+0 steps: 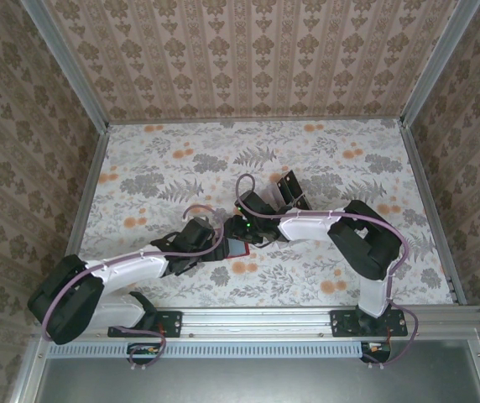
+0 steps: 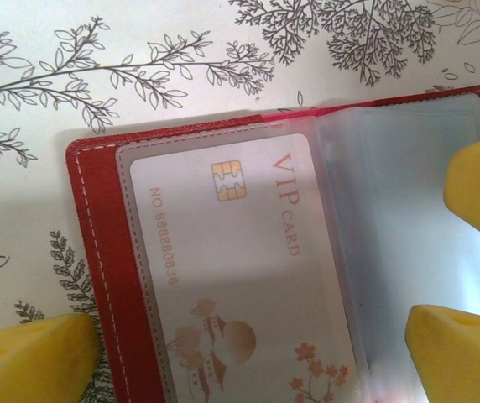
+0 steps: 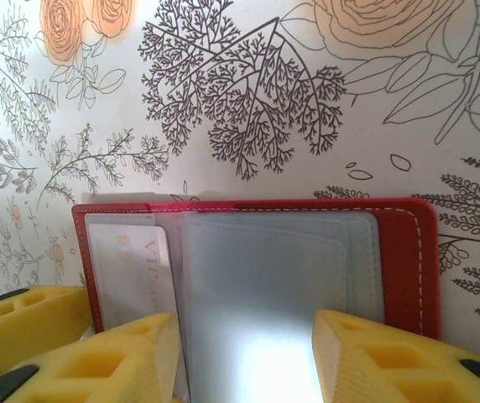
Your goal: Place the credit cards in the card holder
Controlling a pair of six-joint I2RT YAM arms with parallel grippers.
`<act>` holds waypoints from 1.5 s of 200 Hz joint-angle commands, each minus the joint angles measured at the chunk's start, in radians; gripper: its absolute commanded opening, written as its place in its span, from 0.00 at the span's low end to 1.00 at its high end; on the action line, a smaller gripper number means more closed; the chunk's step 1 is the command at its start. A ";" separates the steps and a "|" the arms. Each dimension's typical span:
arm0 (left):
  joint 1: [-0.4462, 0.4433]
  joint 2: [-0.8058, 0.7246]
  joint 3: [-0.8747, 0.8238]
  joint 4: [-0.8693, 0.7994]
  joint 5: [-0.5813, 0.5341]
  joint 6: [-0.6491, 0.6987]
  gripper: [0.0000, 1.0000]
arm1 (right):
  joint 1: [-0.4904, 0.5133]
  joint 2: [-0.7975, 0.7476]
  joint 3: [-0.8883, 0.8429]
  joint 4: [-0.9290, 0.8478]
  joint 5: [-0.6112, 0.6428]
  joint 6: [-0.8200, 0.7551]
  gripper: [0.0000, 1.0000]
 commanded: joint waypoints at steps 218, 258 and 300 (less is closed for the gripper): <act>-0.020 0.106 -0.013 -0.056 -0.098 -0.055 0.96 | 0.005 -0.014 0.048 0.005 -0.031 0.004 0.47; -0.022 0.117 -0.022 -0.041 -0.095 -0.058 0.96 | 0.001 -0.032 0.031 -0.009 -0.017 -0.004 0.48; -0.021 0.124 -0.021 -0.038 -0.094 -0.056 0.96 | 0.001 -0.003 0.014 -0.009 -0.012 0.001 0.47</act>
